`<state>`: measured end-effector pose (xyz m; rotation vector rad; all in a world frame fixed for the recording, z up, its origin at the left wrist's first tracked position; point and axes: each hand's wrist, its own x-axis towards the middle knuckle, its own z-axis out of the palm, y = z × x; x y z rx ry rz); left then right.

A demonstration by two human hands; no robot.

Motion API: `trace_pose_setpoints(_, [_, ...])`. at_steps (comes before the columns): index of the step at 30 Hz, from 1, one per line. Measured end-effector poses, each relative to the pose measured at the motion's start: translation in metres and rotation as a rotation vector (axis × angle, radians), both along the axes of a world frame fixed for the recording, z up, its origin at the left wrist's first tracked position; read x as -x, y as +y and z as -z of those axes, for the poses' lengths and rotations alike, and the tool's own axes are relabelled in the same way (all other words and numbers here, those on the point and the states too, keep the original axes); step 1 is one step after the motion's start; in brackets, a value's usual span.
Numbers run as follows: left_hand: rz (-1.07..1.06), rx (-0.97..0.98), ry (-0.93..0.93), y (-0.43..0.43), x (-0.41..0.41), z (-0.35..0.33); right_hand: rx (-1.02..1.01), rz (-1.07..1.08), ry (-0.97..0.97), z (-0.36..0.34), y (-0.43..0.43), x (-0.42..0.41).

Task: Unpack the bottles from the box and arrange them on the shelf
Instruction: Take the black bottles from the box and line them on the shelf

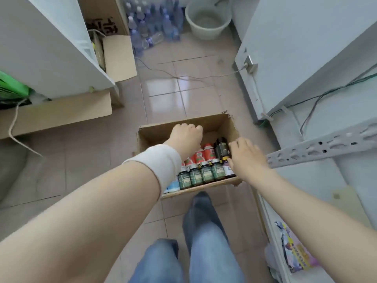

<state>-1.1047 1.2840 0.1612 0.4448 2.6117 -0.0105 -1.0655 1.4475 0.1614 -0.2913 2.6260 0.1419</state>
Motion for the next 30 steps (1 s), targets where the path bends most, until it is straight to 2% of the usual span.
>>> trace_pose_setpoints(4, [-0.190, -0.105, -0.264, 0.027, 0.023, 0.080, -0.016, -0.040, -0.056, 0.061, 0.024, 0.033])
trace_pose_setpoints(9, [-0.583, -0.372, -0.568, 0.060, 0.060, 0.172, -0.079, -0.152, -0.127, 0.125, 0.044, 0.055])
trace_pose_setpoints(12, [-0.694, -0.478, -0.584, 0.081, 0.080, 0.220, -0.072, -0.201, -0.045, 0.158, 0.051, 0.065])
trace_pose_setpoints(18, [-0.752, -0.511, -0.606, 0.100, 0.092, 0.278, 0.029, -0.296, 0.149, 0.188, 0.056, 0.062])
trace_pose_setpoints(26, [-0.850, -0.536, -0.673, 0.106, 0.095, 0.283, 0.035, -0.224, 0.028, 0.198, 0.050, 0.077])
trace_pose_setpoints(30, [-0.913, -0.602, -0.680, 0.106, 0.094, 0.281, -0.006, -0.271, 0.073, 0.206, 0.050, 0.084])
